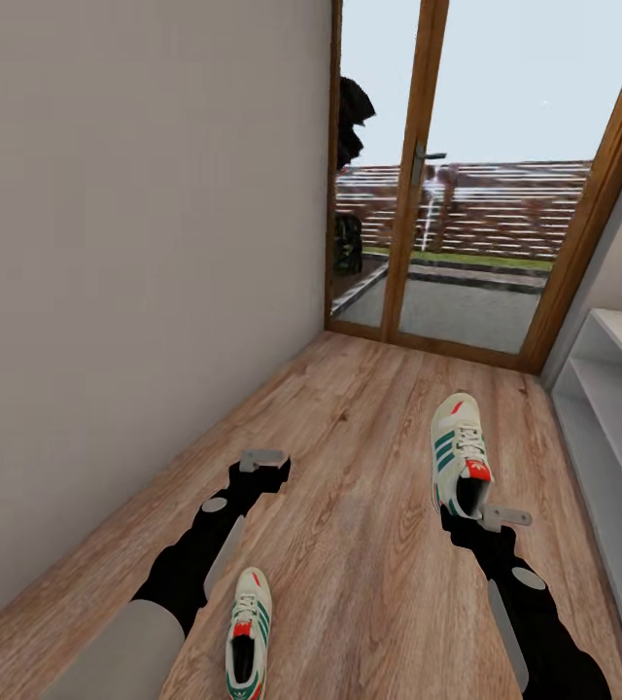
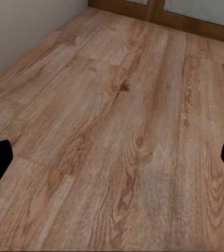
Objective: Pick up the two gym shoes and the two sandals from the corridor floor and place them onto the hallstand (shoe rack) in the corridor, making sure they are on the rack and not on the floor. Arrange them so the two gym shoes are next to each other and the two sandals are next to each other.
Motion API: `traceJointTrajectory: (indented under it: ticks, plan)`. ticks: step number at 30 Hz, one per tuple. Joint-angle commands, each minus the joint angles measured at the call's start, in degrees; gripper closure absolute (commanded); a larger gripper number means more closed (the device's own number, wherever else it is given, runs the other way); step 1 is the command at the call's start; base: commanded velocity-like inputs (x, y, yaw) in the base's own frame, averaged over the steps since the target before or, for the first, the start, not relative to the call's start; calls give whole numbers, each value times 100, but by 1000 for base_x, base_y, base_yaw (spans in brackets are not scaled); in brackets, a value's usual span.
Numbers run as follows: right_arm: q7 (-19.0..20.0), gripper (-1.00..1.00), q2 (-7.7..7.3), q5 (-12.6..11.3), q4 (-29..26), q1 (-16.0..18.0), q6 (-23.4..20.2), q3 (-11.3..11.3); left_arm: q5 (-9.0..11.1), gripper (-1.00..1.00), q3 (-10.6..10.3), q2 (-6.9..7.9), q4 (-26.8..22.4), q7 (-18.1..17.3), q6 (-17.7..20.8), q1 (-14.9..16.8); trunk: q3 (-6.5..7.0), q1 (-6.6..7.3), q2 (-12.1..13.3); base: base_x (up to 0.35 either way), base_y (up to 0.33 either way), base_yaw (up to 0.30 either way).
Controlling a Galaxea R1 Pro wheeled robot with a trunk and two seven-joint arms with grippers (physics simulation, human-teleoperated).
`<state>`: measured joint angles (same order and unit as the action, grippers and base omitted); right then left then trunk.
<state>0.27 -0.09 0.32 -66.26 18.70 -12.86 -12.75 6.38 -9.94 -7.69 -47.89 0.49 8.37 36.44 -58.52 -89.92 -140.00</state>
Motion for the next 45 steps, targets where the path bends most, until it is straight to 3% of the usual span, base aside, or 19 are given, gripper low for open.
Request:
traceJointTrajectory:
  ticks: [1,6,12,17,23,28,45]
  plan:
    - [1,100,0,4,-9,2,-33,-3,59,-100,-7,0,69,23,-38,1,-5,1,-2,0,0,1]
    - [5,100,-13,4,-14,2,-38,-4,62,-100,-8,-5,914,503,-1060,-4,-5,1,-2,0,0,0]
    - [11,100,-30,-32,-11,2,-281,14,59,-100,-9,-61,1586,1056,-1837,-12,-5,1,-2,0,0,0]
    - [16,100,-34,-55,-18,2,-614,16,64,-100,-7,-67,1755,1392,-2012,-14,-5,1,-2,0,0,0]
    - [17,100,-17,-57,-152,2,-692,24,51,-100,-7,-66,2068,1486,-2143,-20,-5,1,-2,0,0,0]
    - [14,100,-23,-58,-406,2,-707,27,48,-100,-8,-66,2227,1490,-2672,-22,-5,1,-2,0,0,0]
    - [16,100,-35,-52,-506,2,-709,27,44,-100,-10,-74,2249,1481,-2820,-23,-5,1,-2,-261,0,0]
